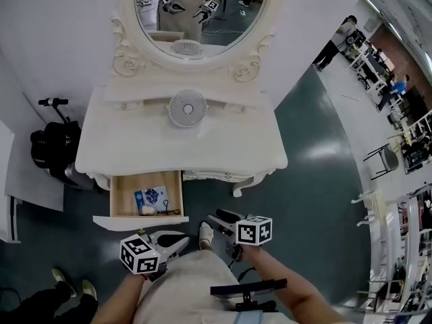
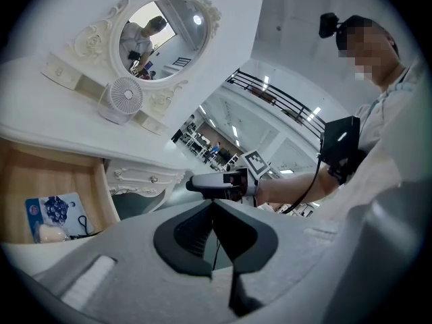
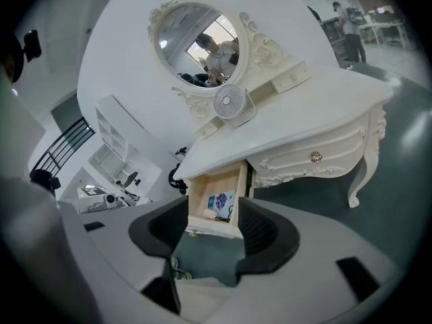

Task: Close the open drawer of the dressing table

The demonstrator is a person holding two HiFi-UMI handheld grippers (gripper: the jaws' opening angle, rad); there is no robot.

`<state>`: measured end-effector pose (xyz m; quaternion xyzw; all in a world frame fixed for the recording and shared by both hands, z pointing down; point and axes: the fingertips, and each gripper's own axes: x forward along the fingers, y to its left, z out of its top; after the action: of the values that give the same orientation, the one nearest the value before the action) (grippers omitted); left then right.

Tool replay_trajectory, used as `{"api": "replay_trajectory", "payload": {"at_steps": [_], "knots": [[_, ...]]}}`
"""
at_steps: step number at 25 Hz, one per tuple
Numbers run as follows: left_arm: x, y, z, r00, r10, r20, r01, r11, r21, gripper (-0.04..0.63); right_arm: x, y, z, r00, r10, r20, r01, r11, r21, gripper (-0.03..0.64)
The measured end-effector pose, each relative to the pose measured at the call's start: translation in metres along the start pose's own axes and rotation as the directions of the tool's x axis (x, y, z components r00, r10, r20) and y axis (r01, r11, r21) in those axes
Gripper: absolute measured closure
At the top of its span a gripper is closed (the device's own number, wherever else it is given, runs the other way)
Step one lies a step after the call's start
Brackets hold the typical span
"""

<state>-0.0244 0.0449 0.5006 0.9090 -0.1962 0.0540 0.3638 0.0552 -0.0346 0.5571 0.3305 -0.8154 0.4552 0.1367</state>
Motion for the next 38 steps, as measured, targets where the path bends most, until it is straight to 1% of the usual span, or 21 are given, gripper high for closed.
{"api": "replay_trajectory", "payload": {"at_steps": [12,16,17,22,25,29,34,38], "knots": [[-0.010,-0.004,0.002,1.000,0.016,0.018,-0.016,1.000,0.009,0.591,-0.011,0.037,-0.013,0.997,0.053,0.055,-0.052,0.999,-0.006,0.385],[-0.011,-0.006,0.005,0.999,0.017,0.027,-0.018,1.000,0.019,0.591,-0.014,0.054,-0.015,0.992,0.101,0.074,-0.099,0.995,-0.030,0.398],[-0.011,-0.006,0.005,0.999,0.017,0.028,-0.017,1.000,0.021,0.591,-0.016,0.059,-0.015,0.989,0.123,0.081,-0.120,0.992,-0.035,0.415],[-0.011,-0.012,0.005,0.999,0.016,0.036,-0.017,0.999,0.029,0.591,-0.027,0.081,-0.012,0.965,0.227,0.129,-0.226,0.974,-0.019,0.564],[-0.013,-0.014,0.005,0.999,0.020,0.040,-0.021,0.999,0.030,0.591,-0.029,0.090,-0.009,0.955,0.255,0.152,-0.256,0.967,-0.016,0.590],[-0.016,-0.014,0.006,0.999,0.027,0.046,-0.028,0.999,0.035,0.591,-0.026,0.095,-0.011,0.953,0.267,0.144,-0.267,0.964,-0.024,0.595],[-0.022,-0.016,0.006,0.998,0.039,0.056,-0.041,0.998,0.038,0.591,-0.026,0.098,-0.017,0.956,0.260,0.134,-0.258,0.966,-0.026,0.600],[-0.024,-0.019,0.010,0.997,0.043,0.070,-0.046,0.998,0.048,0.591,-0.028,0.101,-0.018,0.961,0.247,0.125,-0.243,0.969,-0.050,0.601]]}}
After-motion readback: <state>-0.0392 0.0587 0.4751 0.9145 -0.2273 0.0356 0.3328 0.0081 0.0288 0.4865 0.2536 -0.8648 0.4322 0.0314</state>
